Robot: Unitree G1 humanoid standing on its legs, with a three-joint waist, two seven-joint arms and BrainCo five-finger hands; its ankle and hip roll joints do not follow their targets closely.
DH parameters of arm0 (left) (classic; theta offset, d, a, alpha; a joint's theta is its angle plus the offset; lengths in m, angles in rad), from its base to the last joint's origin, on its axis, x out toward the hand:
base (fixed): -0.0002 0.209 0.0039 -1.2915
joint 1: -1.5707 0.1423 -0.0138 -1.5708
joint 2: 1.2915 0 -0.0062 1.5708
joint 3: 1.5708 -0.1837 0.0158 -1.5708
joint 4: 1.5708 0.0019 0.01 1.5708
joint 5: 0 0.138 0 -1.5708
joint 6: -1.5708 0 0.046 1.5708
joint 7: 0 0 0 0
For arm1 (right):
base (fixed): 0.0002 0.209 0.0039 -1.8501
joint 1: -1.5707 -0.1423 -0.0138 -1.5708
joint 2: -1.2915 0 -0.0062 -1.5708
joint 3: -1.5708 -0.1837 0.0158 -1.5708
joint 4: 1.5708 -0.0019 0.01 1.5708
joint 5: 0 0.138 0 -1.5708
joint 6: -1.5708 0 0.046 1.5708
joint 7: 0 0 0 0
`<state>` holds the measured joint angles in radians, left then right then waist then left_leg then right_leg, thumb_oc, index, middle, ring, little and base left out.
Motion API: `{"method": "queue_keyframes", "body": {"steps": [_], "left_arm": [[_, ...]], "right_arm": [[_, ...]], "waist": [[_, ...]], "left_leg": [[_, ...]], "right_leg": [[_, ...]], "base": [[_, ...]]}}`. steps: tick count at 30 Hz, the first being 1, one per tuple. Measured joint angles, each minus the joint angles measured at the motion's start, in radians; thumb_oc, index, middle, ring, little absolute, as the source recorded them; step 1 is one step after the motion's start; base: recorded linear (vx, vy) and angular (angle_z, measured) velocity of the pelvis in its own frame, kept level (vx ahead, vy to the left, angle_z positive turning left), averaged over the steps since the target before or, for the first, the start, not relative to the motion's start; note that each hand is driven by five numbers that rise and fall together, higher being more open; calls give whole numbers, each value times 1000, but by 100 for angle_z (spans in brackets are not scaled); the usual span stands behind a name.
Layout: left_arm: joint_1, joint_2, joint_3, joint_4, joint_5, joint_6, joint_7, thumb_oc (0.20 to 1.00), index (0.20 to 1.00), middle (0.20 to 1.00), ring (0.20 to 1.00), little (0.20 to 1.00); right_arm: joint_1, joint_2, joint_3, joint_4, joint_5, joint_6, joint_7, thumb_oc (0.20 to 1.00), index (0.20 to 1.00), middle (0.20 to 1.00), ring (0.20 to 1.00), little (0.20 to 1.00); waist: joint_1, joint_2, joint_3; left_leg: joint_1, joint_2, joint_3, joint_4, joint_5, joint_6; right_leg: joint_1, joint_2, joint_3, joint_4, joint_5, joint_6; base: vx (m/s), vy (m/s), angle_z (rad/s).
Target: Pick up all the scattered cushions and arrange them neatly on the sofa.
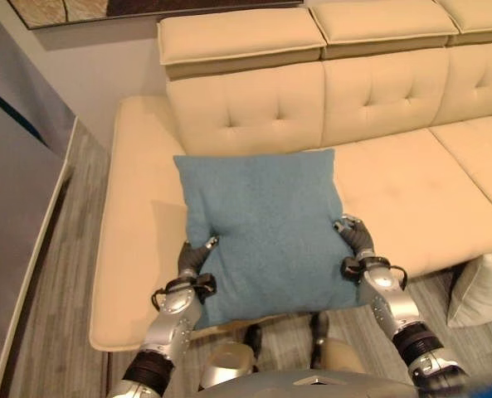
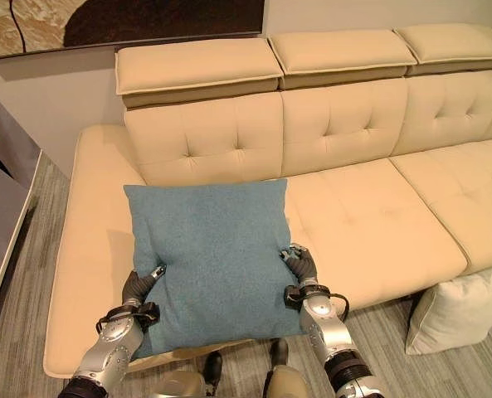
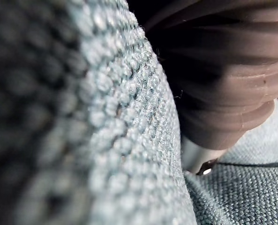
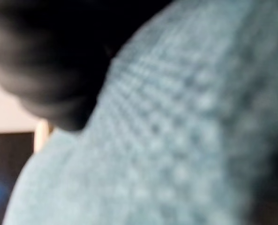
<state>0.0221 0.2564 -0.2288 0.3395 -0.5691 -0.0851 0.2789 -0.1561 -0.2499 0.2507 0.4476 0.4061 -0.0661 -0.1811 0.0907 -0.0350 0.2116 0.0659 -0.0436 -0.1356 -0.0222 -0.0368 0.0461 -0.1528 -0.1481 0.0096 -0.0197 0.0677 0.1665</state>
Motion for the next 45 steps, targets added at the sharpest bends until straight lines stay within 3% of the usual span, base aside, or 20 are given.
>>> {"method": "queue_keyframes", "body": {"steps": [1, 2, 4, 6, 9, 10, 13, 15, 16, 17, 18, 20, 25, 28, 30, 32, 34, 38, 45], "left_arm": [[9, 1, 1, 0, 0, 0, 1, 200, 200, 200, 200, 200], [16, -4, 4, 3, 0, 1, 3, 200, 200, 200, 200, 200], [35, -39, 2, -3, -1, 1, 5, 200, 200, 200, 200, 200], [24, -61, -9, -3, -1, 1, 4, 200, 200, 200, 200, 200], [19, -77, -26, -4, -3, 1, 3, 200, 200, 200, 200, 200], [4, -78, -31, -2, -8, 2, 3, 200, 200, 200, 200, 200], [2, -70, -47, -3, -8, 4, 3, 200, 200, 200, 200, 200], [-9, -67, -56, -3, -5, 4, 1, 200, 200, 200, 200, 200], [-28, -64, -62, -3, 5, 5, -3, 200, 200, 200, 200, 200], [-30, -62, -67, -3, 7, 5, -3, 200, 200, 200, 200, 200], [-28, -53, -67, -2, 10, 8, -3, 200, 200, 200, 200, 200], [-25, -15, -64, -2, 10, 15, -3, 200, 200, 200, 200, 200], [-5, -6, -46, -5, 11, 25, -14, 200, 200, 200, 200, 200], [11, -1, -40, -9, 11, 28, -12, 200, 200, 200, 200, 200], [-1, 10, -30, -14, 12, 30, -11, 200, 200, 200, 200, 200], [-14, 10, -27, -15, 13, 31, -12, 200, 200, 200, 200, 200], [-16, 35, -25, -18, 13, 31, -11, 200, 200, 200, 200, 200], [-23, 41, -23, -18, 14, 31, -11, 200, 200, 200, 200, 200], [-82, 27, -50, -18, 52, 31, -8, 200, 200, 200, 200, 200]], "right_arm": [[2, 3, 2, 3, 0, 1, 0, 200, 200, 200, 200, 200], [3, 3, 3, 7, 0, 1, 0, 200, 200, 200, 200, 200], [-5, -23, 3, 5, 0, 1, 1, 200, 200, 200, 200, 200], [1, -38, -5, 5, 1, 2, -1, 200, 200, 200, 200, 200], [-13, -55, -21, 1, 1, 0, -1, 200, 200, 200, 200, 200], [-8, -60, -40, -1, 1, 0, -3, 200, 200, 200, 200, 200], [9, -60, -49, -7, 2, 0, -13, 200, 200, 200, 200, 200], [21, -55, -62, -21, 2, -3, -19, 200, 200, 200, 200, 200], [32, -42, -84, -22, 2, -3, -23, 200, 200, 200, 200, 200], [36, -41, -85, -23, 2, -3, -25, 200, 200, 200, 200, 200], [36, -34, -86, -23, 2, -3, -27, 200, 200, 200, 200, 200], [37, 4, -79, -24, 1, -3, -27, 200, 200, 200, 200, 200], [54, 18, -74, -24, 0, -1, -27, 200, 200, 200, 200, 200], [50, 19, -60, -32, -20, 0, -25, 200, 200, 200, 200, 200], [53, 22, -40, -36, -20, 0, -24, 200, 200, 200, 200, 200], [43, 15, -41, -36, -20, 1, -24, 200, 200, 200, 200, 200], [45, 20, -36, -36, -22, 1, -22, 200, 200, 200, 200, 200], [44, 31, -42, -37, -38, 1, -21, 200, 200, 200, 200, 200], [38, -19, -48, -42, -108, 1, -38, 200, 200, 200, 200, 200]], "waist": [[2, -13, -6], [2, -13, -8], [14, 30, -18], [8, 30, -20], [9, 26, -25], [7, 12, -22], [0, 18, -25], [-8, 22, -24], [-26, 26, -24], [-20, 26, -23], [-17, 21, -21], [1, -18, -17], [0, -17, -18], [24, -13, -17], [8, -20, -19], [-2, -15, -17], [-13, -36, -25], [-24, -26, -22], [-56, 0, -10]], "left_leg": [[11, -3, -22, -8, -4, -18], [25, 2, -47, -14, -2, -42], [11, 70, -92, -10, -1, -78], [-21, 86, -150, 13, 23, -112], [-51, 109, -136, 35, 42, -124], [-120, 96, -111, 99, 67, -164], [-115, 106, 22, 73, 102, -148], [-140, 115, 81, 66, 102, -147], [-175, 113, 165, 54, 93, -143], [-177, 109, 189, 39, 90, -138], [-177, 112, 183, 34, 88, -105], [-152, 98, 184, 8, 90, -101], [-92, 71, 227, -30, 96, -60], [-40, 61, 300, -33, 70, -23], [-32, 41, 313, -19, 50, -15], [-34, 50, 336, -10, 43, -7], [-31, 31, 339, -13, 35, -9], [-27, 27, 332, -48, 46, -1], [-70, 30, 287, -42, 59, -8]], "right_leg": [[32, -7, -15, -21, 18, -5], [63, -4, -30, -53, 91, -24], [96, 54, -93, -71, 86, -64], [117, 66, -170, -71, 67, -82], [129, 90, -243, -72, 32, -110], [138, 86, -309, -72, 19, -116], [164, 86, -381, -71, -4, -149], [165, 92, -424, -72, -17, -144], [163, 96, -463, -72, -29, -153], [156, 103, -462, -69, -30, -153], [155, 110, -459, -65, -31, -154], [128, 103, -418, -45, -36, -150], [146, 79, -370, -38, -24, -134], [122, 59, -286, 39, -38, -118], [103, 45, -247, 76, -49, -99], [71, 29, -214, 151, -69, -72], [55, 17, -193, 155, -81, -78], [57, 19, -188, 109, -75, -56], [118, 40, -221, -37, -14, -87]], "base": [[235, -138, 92], [146, -118, 61], [213, -257, 72], [101, -156, 112], [97, -200, 98], [51, -96, 105], [56, -66, 91], [97, -30, 72], [114, -6, 78], [141, 2, 51], [149, 27, -7], [182, 95, -43], [163, 173, -30], [80, 200, -72], [73, 175, -43], [77, 107, -21], [114, 43, -14], [143, 2, -3], [22, -3, 20]]}}
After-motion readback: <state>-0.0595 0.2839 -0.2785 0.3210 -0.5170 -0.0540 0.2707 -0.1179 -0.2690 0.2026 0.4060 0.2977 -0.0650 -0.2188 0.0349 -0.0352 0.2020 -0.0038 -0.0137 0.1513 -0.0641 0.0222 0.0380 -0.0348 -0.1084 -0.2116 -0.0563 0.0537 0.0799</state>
